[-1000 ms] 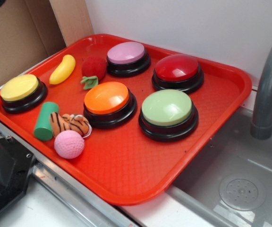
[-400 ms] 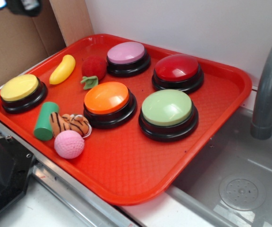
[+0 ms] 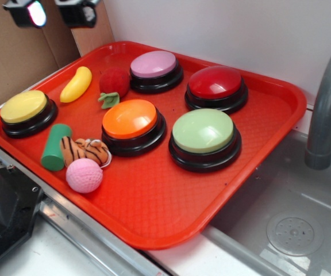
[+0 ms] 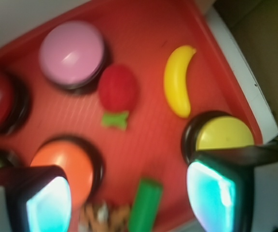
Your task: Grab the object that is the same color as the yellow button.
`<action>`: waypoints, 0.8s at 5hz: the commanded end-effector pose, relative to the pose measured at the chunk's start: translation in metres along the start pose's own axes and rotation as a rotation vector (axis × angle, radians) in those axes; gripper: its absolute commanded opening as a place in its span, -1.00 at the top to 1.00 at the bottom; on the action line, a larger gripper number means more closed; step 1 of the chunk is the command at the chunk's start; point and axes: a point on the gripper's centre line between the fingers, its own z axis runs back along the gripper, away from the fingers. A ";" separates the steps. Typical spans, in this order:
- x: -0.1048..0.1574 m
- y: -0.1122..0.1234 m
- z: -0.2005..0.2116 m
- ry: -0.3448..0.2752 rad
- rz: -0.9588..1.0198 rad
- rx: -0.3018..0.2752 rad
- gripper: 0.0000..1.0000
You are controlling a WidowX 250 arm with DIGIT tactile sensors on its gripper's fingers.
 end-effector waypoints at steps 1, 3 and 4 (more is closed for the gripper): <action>0.058 0.042 -0.035 -0.120 0.294 0.007 -1.00; 0.072 0.061 -0.081 -0.147 0.452 0.054 -1.00; 0.073 0.065 -0.102 -0.134 0.474 0.052 -1.00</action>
